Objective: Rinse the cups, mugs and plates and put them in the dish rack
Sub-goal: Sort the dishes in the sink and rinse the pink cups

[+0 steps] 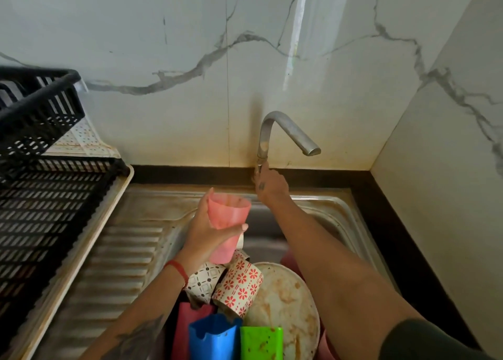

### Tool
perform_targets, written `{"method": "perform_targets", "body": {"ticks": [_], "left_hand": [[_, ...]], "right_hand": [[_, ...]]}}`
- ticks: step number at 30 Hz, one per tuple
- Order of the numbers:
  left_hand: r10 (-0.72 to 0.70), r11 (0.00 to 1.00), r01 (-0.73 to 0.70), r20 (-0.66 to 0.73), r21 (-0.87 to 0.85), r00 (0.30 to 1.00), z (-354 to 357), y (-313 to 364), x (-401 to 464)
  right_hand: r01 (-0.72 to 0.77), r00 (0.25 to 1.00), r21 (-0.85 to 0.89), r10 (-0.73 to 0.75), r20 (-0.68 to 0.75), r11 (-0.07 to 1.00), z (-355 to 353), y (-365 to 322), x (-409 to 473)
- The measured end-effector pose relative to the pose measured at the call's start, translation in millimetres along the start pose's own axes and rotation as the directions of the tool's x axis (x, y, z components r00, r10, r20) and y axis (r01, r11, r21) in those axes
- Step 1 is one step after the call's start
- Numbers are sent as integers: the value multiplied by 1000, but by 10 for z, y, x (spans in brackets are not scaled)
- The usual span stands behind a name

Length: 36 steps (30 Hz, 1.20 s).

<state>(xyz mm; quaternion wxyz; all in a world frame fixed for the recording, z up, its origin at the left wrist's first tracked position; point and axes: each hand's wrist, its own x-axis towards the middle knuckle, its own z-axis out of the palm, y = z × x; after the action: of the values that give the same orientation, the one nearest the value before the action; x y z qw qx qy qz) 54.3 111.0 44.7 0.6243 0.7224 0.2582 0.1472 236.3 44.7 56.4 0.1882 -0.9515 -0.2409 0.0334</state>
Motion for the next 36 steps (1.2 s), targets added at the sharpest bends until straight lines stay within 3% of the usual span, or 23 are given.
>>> {"method": "perform_targets", "body": {"ticks": [11, 17, 20, 25, 29, 33, 36], "left_hand": [[10, 1000, -10, 68, 3, 998, -92, -39, -2], [35, 999, -39, 104, 32, 994, 33, -14, 16], [33, 998, -39, 119, 46, 992, 156, 4, -6], [29, 998, -34, 81, 58, 996, 224, -54, -38], [24, 997, -26, 32, 66, 999, 185, -104, -69], [24, 998, -24, -5, 63, 1000, 191, -96, -95], [23, 998, -22, -14, 52, 1000, 205, -83, -116]], "right_hand": [[-5, 1000, -97, 8, 31, 995, -35, -67, -34], [-130, 991, 163, 132, 3, 978, -103, -43, -148], [-91, 995, 265, 99, -17, 960, -124, -44, -126], [-43, 998, 262, 56, -42, 964, -26, -41, -24], [-158, 979, 571, 205, -19, 806, 45, -11, 11], [-210, 965, 729, 259, 46, 652, 48, 4, 42], [-222, 956, 774, 287, 54, 593, 60, 0, 56]]}}
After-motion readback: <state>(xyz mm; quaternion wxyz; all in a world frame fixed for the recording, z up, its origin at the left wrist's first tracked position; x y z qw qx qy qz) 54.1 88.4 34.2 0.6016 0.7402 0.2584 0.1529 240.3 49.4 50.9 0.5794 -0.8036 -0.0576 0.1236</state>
